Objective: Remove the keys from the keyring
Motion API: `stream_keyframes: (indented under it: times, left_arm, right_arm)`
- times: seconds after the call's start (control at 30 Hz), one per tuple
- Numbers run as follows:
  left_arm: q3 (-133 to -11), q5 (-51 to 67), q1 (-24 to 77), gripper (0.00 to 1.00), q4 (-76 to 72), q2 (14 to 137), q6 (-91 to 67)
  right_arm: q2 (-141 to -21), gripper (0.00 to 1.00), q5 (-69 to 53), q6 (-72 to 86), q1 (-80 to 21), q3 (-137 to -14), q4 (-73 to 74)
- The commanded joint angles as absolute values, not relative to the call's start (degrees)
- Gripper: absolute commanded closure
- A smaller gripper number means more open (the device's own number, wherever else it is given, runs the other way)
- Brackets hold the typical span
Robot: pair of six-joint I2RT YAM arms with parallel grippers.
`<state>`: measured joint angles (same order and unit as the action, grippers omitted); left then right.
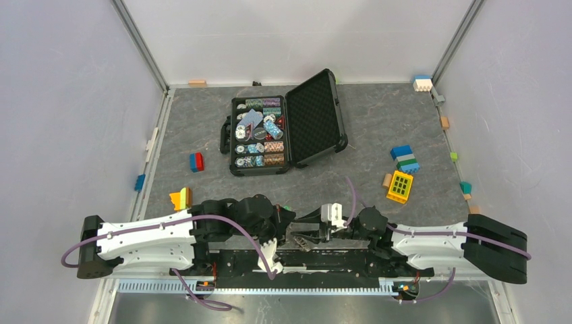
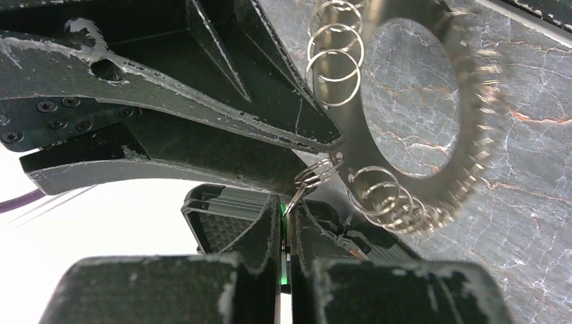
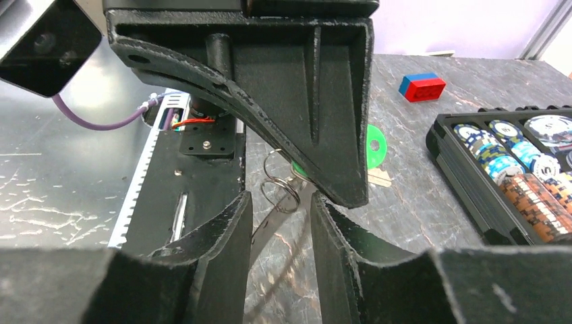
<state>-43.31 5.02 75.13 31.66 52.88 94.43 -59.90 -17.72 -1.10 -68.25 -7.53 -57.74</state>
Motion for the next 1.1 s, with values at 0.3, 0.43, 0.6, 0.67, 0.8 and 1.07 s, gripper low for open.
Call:
stream_keyframes:
  times: [0.3,0.43,0.6,0.67,0.8,1.07]
  left_arm:
    - [-43.8,6.3,75.4,0.98,30.6,52.3,96.4]
    - [-43.8,6.3,75.4,0.98,30.6,52.4,96.4]
    - [-43.7,6.2,75.4,0.98,30.6,52.4,96.4]
    - [-43.7,6.1,75.4,0.98,30.6,52.3,96.4]
    - [-43.7,5.6,75.4,0.98,30.6,52.2,96.4]
    - [-43.7,5.7,75.4,0.98,30.6,52.1,96.3]
  right_arm:
    - [-64.0,0.62,-22.5,2.4,-68.2,-11.6,-65.5]
    - [-64.2,0.77,-22.3,2.6,-68.2,-11.8,-65.4]
    - [-64.1,0.99,-22.3,2.7,-68.2,-11.6,-64.6]
    - [-63.7,1.00,-21.7,3.0,-68.2,-11.3,-64.3]
    - [-61.4,1.00,-19.7,3.6,-68.2,-9.0,-64.4]
    - [-53.2,1.00,-11.8,4.8,-68.2,-1.6,-68.4]
